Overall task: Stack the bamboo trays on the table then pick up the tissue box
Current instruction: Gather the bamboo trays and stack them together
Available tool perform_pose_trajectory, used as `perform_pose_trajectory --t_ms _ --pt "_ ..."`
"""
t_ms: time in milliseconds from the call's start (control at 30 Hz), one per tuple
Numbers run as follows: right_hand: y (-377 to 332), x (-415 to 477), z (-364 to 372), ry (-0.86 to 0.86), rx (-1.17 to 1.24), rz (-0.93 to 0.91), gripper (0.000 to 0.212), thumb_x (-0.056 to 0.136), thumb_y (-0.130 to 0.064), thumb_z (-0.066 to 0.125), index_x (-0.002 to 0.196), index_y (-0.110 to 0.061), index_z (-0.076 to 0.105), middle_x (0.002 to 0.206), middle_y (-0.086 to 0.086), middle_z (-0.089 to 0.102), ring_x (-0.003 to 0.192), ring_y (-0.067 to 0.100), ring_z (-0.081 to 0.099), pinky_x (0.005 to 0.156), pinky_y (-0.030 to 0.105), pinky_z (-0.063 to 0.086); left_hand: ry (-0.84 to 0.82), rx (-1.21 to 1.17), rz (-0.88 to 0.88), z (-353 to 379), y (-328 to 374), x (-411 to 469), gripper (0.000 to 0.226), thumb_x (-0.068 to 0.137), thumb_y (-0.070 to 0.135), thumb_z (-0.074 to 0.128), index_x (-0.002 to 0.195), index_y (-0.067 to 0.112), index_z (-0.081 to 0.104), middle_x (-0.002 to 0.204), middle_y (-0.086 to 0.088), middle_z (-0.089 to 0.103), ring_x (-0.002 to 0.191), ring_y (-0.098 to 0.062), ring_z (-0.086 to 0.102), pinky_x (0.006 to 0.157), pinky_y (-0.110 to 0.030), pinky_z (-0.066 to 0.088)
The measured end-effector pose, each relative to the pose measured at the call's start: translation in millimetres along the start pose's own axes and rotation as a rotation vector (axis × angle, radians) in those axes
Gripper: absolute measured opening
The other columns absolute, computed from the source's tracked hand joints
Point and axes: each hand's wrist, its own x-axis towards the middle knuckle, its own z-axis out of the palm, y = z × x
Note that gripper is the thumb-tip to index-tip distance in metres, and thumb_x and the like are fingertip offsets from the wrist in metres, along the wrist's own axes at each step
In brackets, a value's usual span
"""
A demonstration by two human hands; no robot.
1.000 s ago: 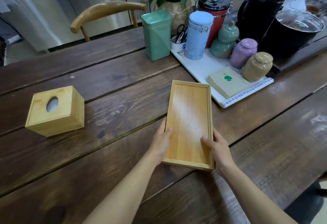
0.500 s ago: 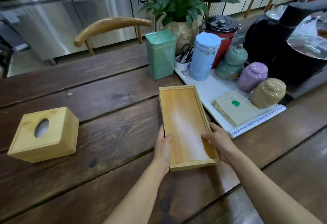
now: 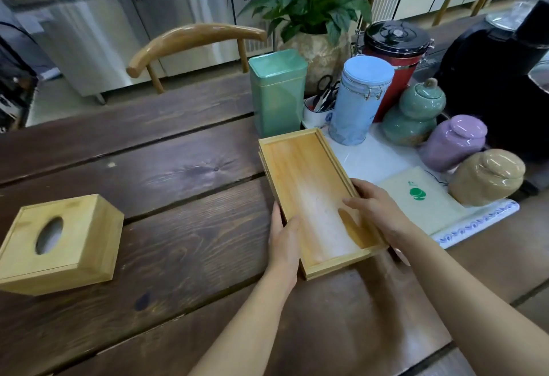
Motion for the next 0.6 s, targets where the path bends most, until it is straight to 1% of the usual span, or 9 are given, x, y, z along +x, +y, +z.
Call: perform_pose_trajectory --t_ms 100,200,300,400,467,500,600 --pt "3 2 -3 0.048 -0.069 -0.068 0.044 0.085 -0.010 0.059 0.129 -0.012 0.050 0.120 0.003 0.058 0.110 0.018 0.054 0.094 0.031 0.038 0.002 0.009 0.058 0 5 11 0.053 0.097 0.027 0.044 0.146 0.038 0.029 0.147 0.003 0.045 0.131 -0.020 0.045 0.109 -0.048 0.037" --pt "13 0 -5 0.055 -0.159 -0.097 0.048 0.086 -0.011 0.058 0.133 -0.016 0.049 0.124 -0.001 0.057 0.116 0.018 0.053 0.103 0.038 0.039 0.017 -0.029 0.085 7 7 16 0.052 0.099 0.022 0.041 0.146 0.038 0.027 0.147 0.002 0.043 0.131 -0.021 0.044 0.109 -0.050 0.036" --pt "20 -4 -9 0.066 -0.206 -0.125 0.049 0.087 -0.010 0.056 0.134 -0.020 0.047 0.121 -0.007 0.053 0.115 0.014 0.050 0.103 0.037 0.039 0.046 -0.071 0.087 14 4 15 0.053 0.100 0.019 0.039 0.146 0.039 0.026 0.149 0.003 0.041 0.133 -0.022 0.042 0.110 -0.051 0.034" --pt "23 -3 -15 0.104 -0.147 -0.138 0.043 0.087 -0.006 0.055 0.129 -0.017 0.053 0.114 -0.004 0.058 0.108 0.014 0.053 0.096 0.031 0.040 0.062 -0.094 0.077 22 3 13 0.054 0.100 0.019 0.038 0.147 0.039 0.023 0.150 0.003 0.039 0.133 -0.022 0.042 0.111 -0.050 0.034" --pt "23 0 -19 0.095 -0.140 -0.130 0.043 0.086 -0.005 0.055 0.128 -0.018 0.054 0.112 -0.004 0.060 0.106 0.014 0.054 0.091 0.027 0.038 0.075 -0.112 0.076 26 2 14 0.055 0.100 0.018 0.038 0.148 0.039 0.022 0.151 0.002 0.037 0.134 -0.022 0.041 0.111 -0.050 0.033" --pt "23 2 -21 0.082 -0.142 -0.126 0.045 0.086 -0.004 0.055 0.129 -0.018 0.054 0.113 -0.004 0.060 0.106 0.014 0.055 0.092 0.026 0.038 0.078 -0.121 0.077 28 2 15 0.055 0.100 0.018 0.038 0.147 0.039 0.022 0.151 0.002 0.037 0.134 -0.022 0.041 0.111 -0.050 0.033" --pt "25 9 -25 0.043 -0.202 -0.133 0.054 0.083 0.001 0.053 0.133 -0.018 0.050 0.124 -0.004 0.058 0.118 0.018 0.053 0.104 0.033 0.038 0.085 -0.137 0.075 29 0 17 0.054 0.100 0.017 0.039 0.147 0.040 0.024 0.150 0.001 0.039 0.133 -0.023 0.042 0.110 -0.051 0.034"
